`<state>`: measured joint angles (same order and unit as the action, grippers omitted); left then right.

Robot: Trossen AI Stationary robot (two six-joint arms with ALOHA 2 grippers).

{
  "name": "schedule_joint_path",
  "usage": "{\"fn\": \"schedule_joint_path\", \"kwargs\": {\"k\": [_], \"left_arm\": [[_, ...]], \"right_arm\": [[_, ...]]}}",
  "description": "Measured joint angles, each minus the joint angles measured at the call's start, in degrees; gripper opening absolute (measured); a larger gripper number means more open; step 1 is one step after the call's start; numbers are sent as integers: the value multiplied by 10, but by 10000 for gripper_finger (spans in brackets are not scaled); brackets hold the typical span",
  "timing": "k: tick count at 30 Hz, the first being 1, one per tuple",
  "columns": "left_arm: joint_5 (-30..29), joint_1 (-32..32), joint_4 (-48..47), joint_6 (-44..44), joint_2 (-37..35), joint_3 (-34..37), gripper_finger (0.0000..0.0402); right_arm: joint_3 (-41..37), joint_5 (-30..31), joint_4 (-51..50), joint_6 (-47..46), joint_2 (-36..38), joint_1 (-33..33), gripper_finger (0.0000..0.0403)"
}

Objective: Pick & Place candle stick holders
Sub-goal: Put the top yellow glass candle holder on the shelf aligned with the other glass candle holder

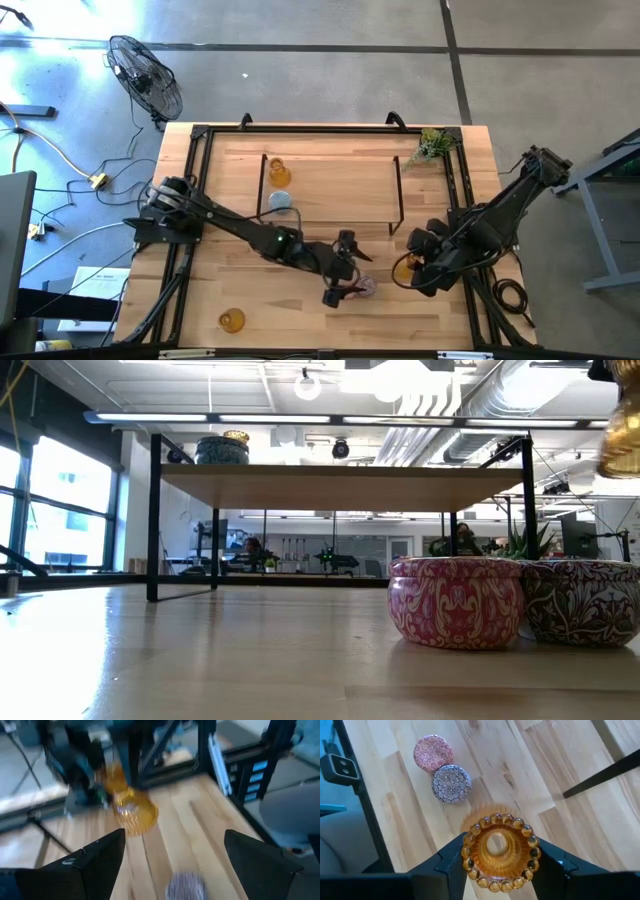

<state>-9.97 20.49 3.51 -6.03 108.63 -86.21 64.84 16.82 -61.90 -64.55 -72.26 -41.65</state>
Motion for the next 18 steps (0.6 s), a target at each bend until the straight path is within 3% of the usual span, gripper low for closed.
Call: {"fn": "schedule_joint_path", "kwargs": {"k": [4,11,18], "left_arm": [[39,-18,58,4,3,-1,335],[110,-51,77,37,16,-1,335],[184,-81,175,63,81,0,335]], "right_arm": [[0,-1,0,5,-2,0,152],[0,7,-1,7,-2,-1,166],[0,8,-1,16,-2,-1,151]]}}
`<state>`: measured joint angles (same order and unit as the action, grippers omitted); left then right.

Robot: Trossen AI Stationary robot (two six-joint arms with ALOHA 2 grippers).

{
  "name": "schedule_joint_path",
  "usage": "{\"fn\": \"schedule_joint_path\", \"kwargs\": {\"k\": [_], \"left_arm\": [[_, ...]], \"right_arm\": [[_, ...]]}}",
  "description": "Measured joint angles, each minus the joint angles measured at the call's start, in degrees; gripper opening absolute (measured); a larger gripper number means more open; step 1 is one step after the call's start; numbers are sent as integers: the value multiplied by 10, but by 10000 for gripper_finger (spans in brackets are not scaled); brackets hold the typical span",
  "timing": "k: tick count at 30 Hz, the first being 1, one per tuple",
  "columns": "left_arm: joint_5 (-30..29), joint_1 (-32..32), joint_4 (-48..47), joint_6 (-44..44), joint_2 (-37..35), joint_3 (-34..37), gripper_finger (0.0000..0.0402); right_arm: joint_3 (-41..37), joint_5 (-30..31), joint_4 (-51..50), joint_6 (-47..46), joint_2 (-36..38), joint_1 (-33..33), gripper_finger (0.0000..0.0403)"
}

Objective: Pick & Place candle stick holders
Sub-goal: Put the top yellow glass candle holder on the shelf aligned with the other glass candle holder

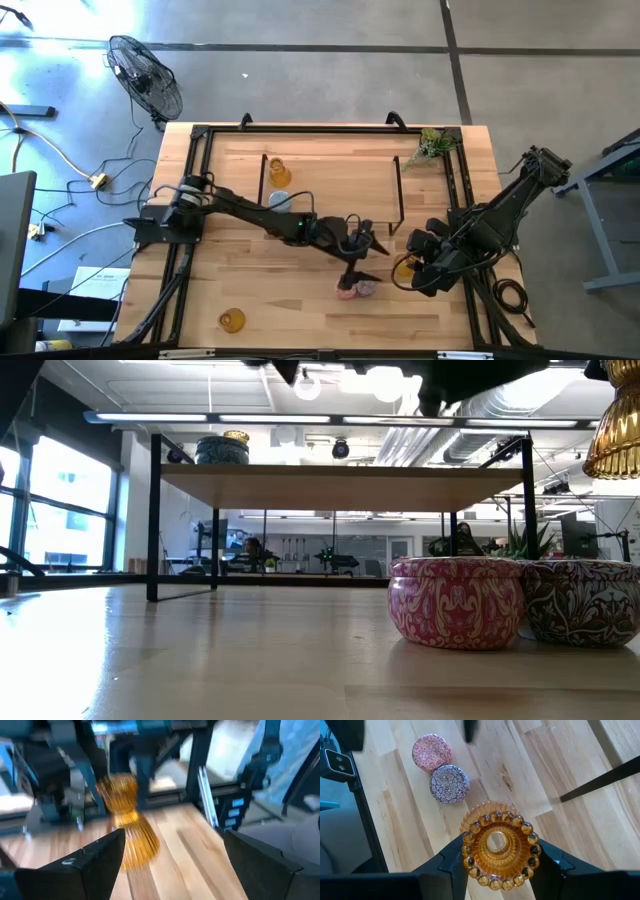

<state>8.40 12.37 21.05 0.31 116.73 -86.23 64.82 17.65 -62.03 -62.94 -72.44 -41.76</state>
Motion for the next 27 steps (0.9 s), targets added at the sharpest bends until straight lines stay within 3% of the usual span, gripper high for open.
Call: {"fn": "schedule_joint_path", "kwargs": {"k": [4,10,19,24,27], "left_arm": [[49,-12,76,3,24,0,335],[92,-28,95,54,33,0,335],[56,-31,95,75,33,0,335],[61,-30,105,75,45,-1,335],[69,-30,133,75,60,-1,335]], "right_arm": [[0,0,1,0,0,0,151],[0,6,1,0,0,0,168],[0,5,1,4,0,0,150],[0,7,2,1,0,0,170],[0,7,2,2,0,0,161]]}}
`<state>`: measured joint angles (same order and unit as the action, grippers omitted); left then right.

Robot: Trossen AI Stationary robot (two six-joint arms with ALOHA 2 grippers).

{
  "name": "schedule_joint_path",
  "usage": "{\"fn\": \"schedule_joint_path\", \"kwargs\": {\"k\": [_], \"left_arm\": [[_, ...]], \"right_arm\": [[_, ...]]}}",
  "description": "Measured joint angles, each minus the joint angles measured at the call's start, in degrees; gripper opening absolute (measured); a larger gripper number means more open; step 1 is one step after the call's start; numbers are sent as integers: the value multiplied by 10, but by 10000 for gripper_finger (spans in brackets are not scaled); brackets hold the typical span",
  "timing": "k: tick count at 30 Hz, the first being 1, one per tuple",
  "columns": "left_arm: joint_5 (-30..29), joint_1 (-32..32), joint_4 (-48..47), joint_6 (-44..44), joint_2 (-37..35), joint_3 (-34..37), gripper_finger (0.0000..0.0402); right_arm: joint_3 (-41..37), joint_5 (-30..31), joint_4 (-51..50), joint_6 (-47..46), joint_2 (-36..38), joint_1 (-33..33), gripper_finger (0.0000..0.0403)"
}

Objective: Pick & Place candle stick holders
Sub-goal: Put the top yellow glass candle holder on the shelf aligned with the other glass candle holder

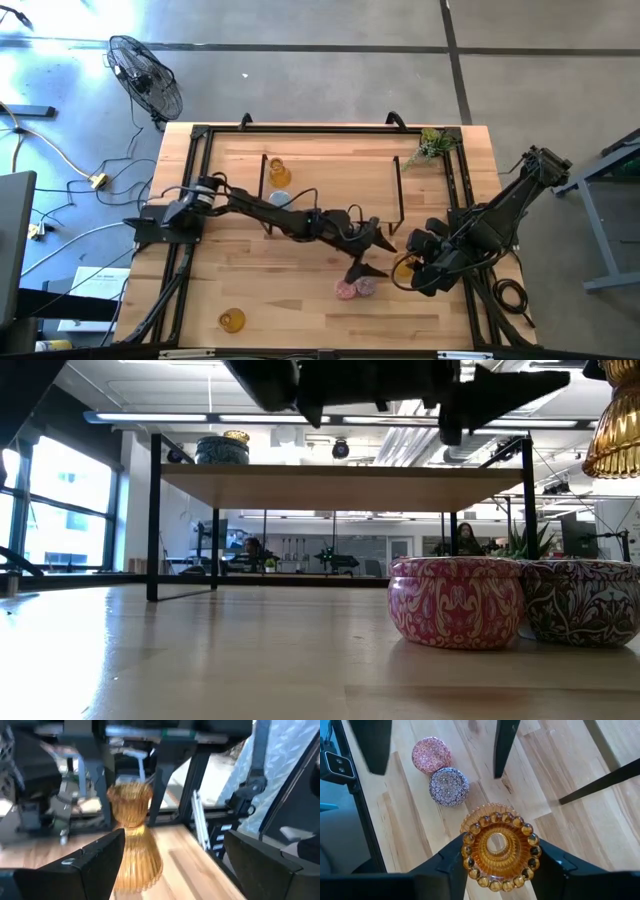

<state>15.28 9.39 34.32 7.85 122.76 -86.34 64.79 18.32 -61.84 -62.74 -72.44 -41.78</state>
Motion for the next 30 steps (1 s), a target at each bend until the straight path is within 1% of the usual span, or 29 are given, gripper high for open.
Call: {"fn": "schedule_joint_path", "kwargs": {"k": [2,7,13,17,23,27,30], "left_arm": [[1,0,10,8,10,0,335],[8,0,27,17,44,-21,335],[10,7,24,14,76,-62,335],[9,8,-8,2,78,-88,335],[4,8,-20,-2,78,-102,335],[-9,8,-22,-1,78,-104,335],[-18,8,-22,-1,78,-104,335]], "right_arm": [[0,-2,0,2,0,0,150],[0,-4,1,7,0,0,150],[0,-6,2,11,0,0,163],[0,-8,3,15,0,0,149],[0,-11,4,17,0,0,150],[0,-9,4,17,0,0,161],[0,-8,4,17,0,0,154]]}}
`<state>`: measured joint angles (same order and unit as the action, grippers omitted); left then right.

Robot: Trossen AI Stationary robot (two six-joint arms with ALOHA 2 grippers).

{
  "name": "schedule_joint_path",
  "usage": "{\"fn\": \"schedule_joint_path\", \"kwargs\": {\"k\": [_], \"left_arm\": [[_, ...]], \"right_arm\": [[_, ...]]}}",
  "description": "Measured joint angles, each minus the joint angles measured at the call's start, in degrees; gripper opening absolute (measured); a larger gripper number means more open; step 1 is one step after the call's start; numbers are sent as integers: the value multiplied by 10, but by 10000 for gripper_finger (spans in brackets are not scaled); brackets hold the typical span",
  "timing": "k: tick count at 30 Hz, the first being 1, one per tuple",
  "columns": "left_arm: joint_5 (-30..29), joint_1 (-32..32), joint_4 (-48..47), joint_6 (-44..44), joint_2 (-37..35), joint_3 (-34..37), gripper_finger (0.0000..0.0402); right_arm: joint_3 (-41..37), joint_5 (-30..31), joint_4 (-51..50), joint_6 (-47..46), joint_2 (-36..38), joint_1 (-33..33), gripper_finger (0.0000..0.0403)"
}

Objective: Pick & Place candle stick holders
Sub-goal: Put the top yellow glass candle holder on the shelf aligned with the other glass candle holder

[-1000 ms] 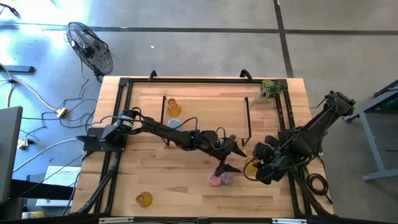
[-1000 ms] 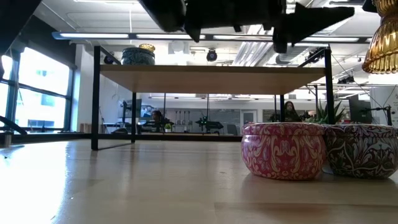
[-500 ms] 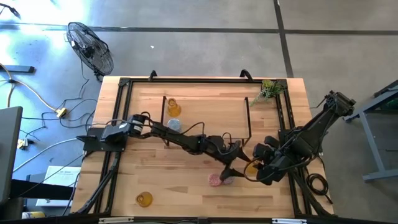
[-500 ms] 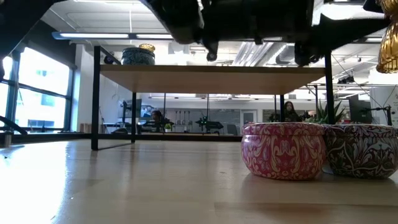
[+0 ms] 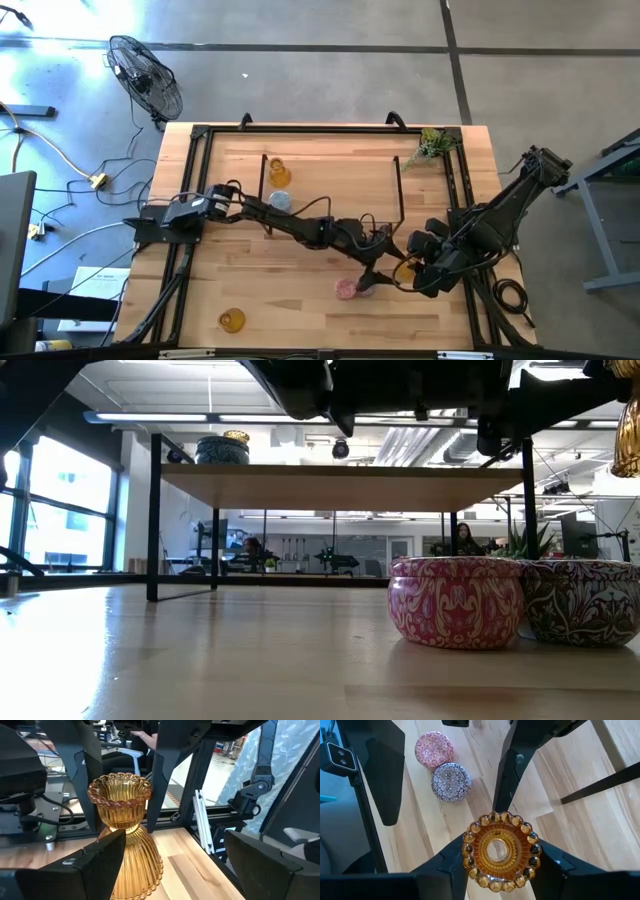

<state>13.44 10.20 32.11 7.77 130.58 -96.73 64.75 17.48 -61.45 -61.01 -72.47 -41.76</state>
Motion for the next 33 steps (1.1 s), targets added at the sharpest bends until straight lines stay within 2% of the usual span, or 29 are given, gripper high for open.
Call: {"fn": "schedule_joint_path", "kwargs": {"k": [3,6,9,17,26,33], "left_arm": [[-30,0,-1,0,0,0,335],[-98,0,-12,2,0,-2,335],[-136,3,-22,13,0,-2,335],[-104,4,-14,3,0,-2,335],[-96,11,-13,0,0,-1,335],[-93,19,-13,-6,0,-1,335]], "right_arm": [[0,0,2,0,0,0,149],[0,0,9,3,0,0,149],[0,1,9,10,0,0,151],[0,2,19,17,0,2,149],[0,6,19,17,0,2,158],[0,-1,27,30,0,10,148]]}}
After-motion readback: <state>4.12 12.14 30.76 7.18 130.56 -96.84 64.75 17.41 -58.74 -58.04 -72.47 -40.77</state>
